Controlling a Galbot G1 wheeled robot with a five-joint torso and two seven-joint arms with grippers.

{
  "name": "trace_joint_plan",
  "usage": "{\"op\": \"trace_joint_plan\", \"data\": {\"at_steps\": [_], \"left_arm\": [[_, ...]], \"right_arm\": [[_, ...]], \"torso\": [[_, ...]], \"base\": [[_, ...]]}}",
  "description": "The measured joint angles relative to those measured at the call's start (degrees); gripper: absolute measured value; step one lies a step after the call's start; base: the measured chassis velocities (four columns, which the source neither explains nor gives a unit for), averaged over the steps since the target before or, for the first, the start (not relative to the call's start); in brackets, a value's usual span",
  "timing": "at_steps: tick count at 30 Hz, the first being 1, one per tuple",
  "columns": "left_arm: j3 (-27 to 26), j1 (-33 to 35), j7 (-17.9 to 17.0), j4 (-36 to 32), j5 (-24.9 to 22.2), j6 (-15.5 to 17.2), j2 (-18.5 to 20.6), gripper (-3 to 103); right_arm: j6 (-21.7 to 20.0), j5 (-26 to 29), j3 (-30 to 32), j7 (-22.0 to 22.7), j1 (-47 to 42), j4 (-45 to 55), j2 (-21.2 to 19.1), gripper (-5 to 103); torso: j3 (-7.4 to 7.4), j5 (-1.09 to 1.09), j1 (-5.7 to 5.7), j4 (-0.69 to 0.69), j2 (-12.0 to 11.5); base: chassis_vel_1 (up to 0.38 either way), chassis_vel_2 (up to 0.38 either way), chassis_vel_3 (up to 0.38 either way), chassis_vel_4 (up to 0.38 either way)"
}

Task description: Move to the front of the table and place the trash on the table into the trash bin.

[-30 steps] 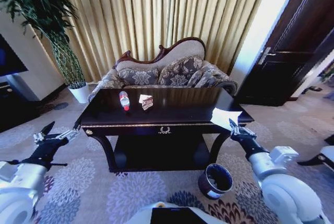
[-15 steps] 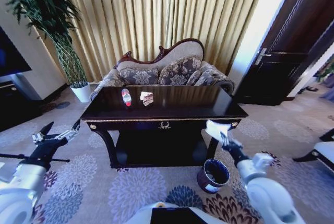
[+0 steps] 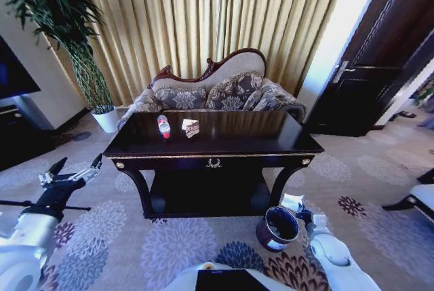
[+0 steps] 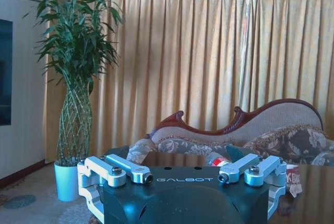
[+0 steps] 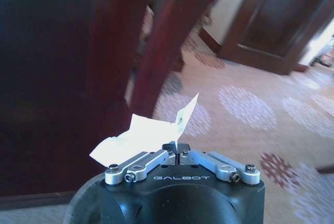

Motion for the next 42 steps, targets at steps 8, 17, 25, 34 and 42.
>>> {"op": "trace_joint_plan", "data": {"at_steps": [8, 17, 25, 34, 42], "left_arm": [[-0.8, -0.2, 0.0, 0.0, 0.1, 0.1, -0.9, 100], [0.8, -0.5, 0.3, 0.0, 1.9, 0.2, -1.8, 100], [0.7, -0.4, 0.5, 0.0, 2.1, 0.1, -1.9, 100], [0.4, -0.2, 0.5, 0.0, 2.1, 0.0, -1.9, 100], [0.3, 0.0, 0.5, 0.0, 2.1, -0.1, -1.8, 100]], "right_arm": [[2.1, -6.7, -0.9, 1.7, 3.5, -9.4, -0.1, 5], [2.1, -7.1, -1.5, 1.7, 3.2, -8.3, 0.7, 33], [2.1, -6.9, -1.5, 1.7, 2.8, -7.9, 1.2, 61], [2.1, -6.7, -1.2, 1.7, 2.3, -7.5, 1.5, 93], [1.9, -5.3, -0.9, 1.6, 1.7, -6.5, 1.8, 100]], "torso": [[0.00, -0.01, 0.00, -0.01, 0.0], [-0.01, -0.02, -0.01, 0.00, 0.0], [-0.01, -0.02, -0.01, -0.01, 0.0], [-0.01, -0.01, 0.00, -0.01, 0.0], [-0.01, -0.01, -0.01, -0.01, 0.0]], "base": [[0.000, 0.000, 0.000, 0.000], [0.000, 0.000, 0.000, 0.000], [0.000, 0.000, 0.000, 0.000], [0.000, 0.000, 0.000, 0.000], [0.000, 0.000, 0.000, 0.000]]}}
